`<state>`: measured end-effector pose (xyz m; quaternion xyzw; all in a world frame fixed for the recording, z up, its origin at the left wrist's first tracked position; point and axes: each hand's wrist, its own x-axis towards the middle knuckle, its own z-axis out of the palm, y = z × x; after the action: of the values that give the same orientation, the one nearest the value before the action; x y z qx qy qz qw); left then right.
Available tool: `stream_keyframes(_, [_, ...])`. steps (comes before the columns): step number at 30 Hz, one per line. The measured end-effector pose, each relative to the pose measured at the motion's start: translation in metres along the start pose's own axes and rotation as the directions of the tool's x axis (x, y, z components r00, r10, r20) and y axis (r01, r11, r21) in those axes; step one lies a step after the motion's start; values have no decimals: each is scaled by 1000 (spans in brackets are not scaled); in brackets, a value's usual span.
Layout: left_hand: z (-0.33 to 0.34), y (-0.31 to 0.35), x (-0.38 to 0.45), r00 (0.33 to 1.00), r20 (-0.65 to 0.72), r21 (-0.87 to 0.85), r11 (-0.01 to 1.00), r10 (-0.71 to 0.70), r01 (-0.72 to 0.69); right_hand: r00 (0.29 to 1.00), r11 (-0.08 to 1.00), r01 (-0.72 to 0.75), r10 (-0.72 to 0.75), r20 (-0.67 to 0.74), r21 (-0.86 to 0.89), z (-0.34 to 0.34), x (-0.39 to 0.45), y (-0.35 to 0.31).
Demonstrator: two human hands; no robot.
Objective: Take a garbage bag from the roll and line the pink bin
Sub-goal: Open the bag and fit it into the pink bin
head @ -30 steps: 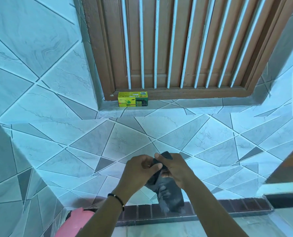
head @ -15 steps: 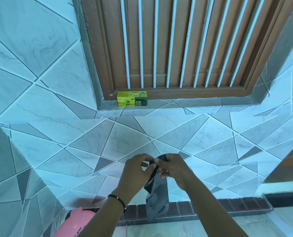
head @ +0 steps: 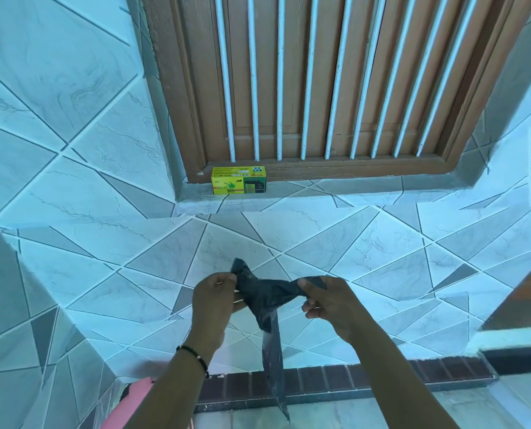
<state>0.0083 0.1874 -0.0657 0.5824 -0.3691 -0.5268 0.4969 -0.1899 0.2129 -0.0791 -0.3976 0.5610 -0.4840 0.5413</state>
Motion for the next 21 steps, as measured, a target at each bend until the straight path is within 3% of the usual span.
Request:
stream_keyframes(4, [-9, -5, 6, 997, -71, -29, 1000, -9, 7, 998, 994, 12, -6, -61, 112, -4, 2, 2])
stream_keyframes(6, [-8, -11, 3, 998, -56, 87, 996, 23, -18, 996, 990, 49, -38, -79, 136, -1, 3, 1])
stream_keyframes(7, [-8, -15, 3, 996, -48, 225, 973, 72, -59, 995, 989, 66, -56, -78, 130, 0, 3, 0])
stream_keyframes(10, [-3, -21, -3, 961, 80, 612, 748, 265, -257, 996, 995, 84, -83, -13, 45, 6, 3, -3])
stream_keyframes(13, [4, -20, -5, 863, 344, 642, 578, 371, -504, 996, 995, 85, -82, 46, -60, 12, 4, -5])
stream_keyframes(15, [9, -17, -10, 834, 489, 606, 587, 258, -537, 995, 992, 89, -85, 46, -94, 14, 5, -5])
stream_keyframes(17, [14, -18, -12, 819, 544, 591, 608, 183, -529, 994, 989, 100, -96, 43, -106, 15, 5, -6])
stream_keyframes(19, [17, -19, -11, 834, 514, 624, 579, 202, -525, 994, 988, 109, -104, 45, -109, 14, 4, -7])
stream_keyframes(21, [18, -22, -8, 866, 450, 617, 626, 217, -477, 993, 988, 104, -97, 64, -116, 14, 3, -7])
